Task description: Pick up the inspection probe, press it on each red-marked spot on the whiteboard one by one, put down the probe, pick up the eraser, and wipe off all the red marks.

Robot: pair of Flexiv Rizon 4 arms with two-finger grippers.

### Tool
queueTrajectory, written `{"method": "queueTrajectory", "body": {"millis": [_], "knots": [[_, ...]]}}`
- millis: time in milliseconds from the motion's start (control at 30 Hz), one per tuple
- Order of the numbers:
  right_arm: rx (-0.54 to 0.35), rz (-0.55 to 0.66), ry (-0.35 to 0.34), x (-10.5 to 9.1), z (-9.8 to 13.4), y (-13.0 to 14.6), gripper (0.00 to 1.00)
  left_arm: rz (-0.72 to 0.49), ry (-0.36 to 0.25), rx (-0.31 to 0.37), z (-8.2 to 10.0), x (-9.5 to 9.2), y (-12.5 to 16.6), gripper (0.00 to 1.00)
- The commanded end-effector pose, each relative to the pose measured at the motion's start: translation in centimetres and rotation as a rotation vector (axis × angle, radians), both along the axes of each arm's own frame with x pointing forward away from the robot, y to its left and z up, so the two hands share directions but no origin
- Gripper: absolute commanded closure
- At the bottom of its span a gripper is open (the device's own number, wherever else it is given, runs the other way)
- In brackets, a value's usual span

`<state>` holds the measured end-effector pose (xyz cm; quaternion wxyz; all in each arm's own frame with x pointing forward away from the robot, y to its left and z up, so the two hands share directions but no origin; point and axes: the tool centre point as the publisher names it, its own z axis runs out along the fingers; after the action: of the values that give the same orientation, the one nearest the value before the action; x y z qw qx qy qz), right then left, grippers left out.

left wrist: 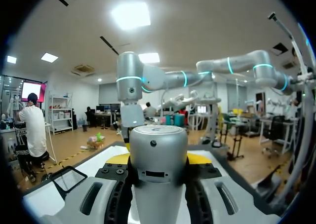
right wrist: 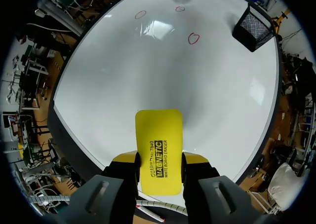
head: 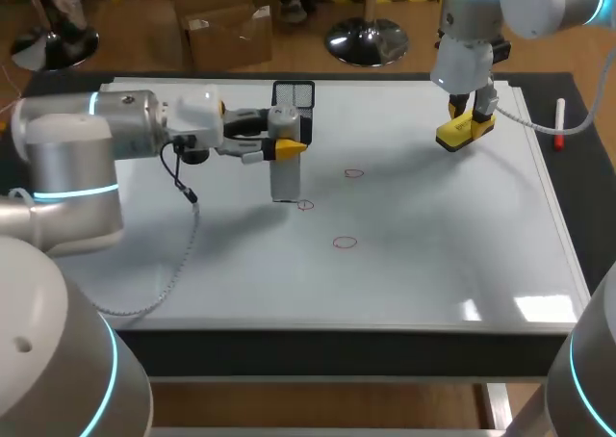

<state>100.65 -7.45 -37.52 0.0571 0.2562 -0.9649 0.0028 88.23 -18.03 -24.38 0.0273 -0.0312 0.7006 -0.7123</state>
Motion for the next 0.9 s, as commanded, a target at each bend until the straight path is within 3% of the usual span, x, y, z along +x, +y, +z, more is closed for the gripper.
{"method": "queueTrajectory", "body": {"millis": [33, 900], "knots": [[-0.004, 0.001, 0.0, 0.0, 0.1, -0.1, 1.0, 0.001, 0.001, -0.01, -0.6, 0.7, -0.9, 1.0], [-0.004, 0.001, 0.0, 0.0, 0.1, -0.1, 1.0, -0.008, 0.006, -0.025, -2.5, 1.2, -2.5, 1.0]]}}
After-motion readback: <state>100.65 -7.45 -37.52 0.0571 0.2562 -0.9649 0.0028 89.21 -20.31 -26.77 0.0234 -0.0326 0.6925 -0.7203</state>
